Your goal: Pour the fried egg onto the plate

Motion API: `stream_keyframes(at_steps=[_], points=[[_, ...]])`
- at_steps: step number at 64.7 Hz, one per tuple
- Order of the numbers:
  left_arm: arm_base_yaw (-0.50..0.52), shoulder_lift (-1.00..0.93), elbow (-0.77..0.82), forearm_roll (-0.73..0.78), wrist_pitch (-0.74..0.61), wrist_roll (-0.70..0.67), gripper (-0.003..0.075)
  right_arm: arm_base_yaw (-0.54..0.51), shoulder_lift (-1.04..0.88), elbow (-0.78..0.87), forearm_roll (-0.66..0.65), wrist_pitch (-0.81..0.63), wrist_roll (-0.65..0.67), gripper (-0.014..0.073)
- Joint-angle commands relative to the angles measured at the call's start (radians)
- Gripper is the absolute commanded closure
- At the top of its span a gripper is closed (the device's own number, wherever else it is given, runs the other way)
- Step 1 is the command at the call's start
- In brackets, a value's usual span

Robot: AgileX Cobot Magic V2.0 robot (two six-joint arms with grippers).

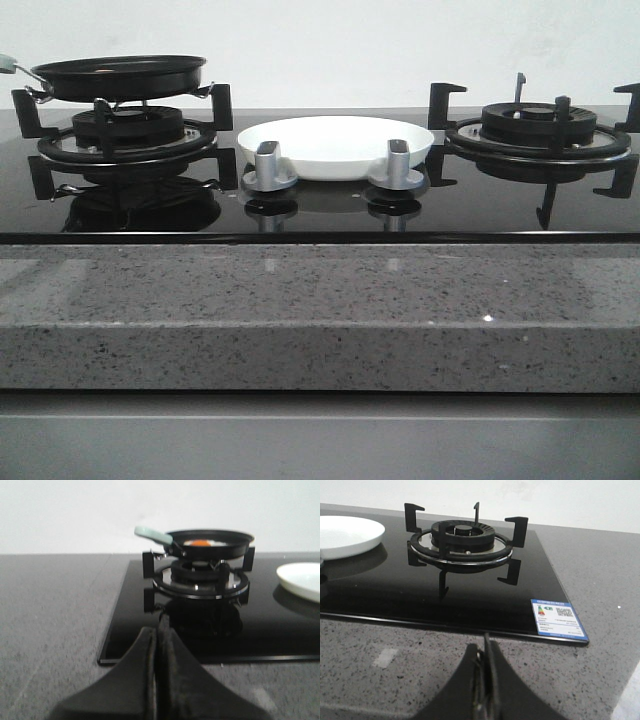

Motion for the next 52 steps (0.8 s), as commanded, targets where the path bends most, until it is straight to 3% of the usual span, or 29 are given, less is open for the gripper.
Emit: stream_keyframes(at_steps=[1,9,16,27,41,52], points=[[-0.008,-0.017,-0.001,-0.006,-0.144,-0.009,0.0739,-0.004,-0.021,-0.01,0.0,-0.128,-0.001,0.0651],[-0.008,-0.013,-0.067,-0.041,-0.112,-0.009,0.074,-0.004,-0.02,-0.077,0.0,-0.109,-0.001,0.0651],[-0.008,0.03,-0.193,-0.044,0.008,-0.009,0.074,-0.004,-0.01,-0.191,0.0,-0.022,-0.001,0.0651],[-0.008,0.241,-0.418,-0.022,0.16,-0.009,0.0739,-0.004,0.117,-0.404,0.001,0.166,-0.001,0.0651],[-0.008,0.474,-0.552,-0.022,0.127,-0.009,0.0739,-0.004,0.335,-0.55,0.001,0.224,-0.001,0.0651],[-0.008,0.5,-0.558,-0.022,0.095,-0.009,0.072,-0.004,0.395,-0.567,0.001,0.204,-0.001,0.0604]])
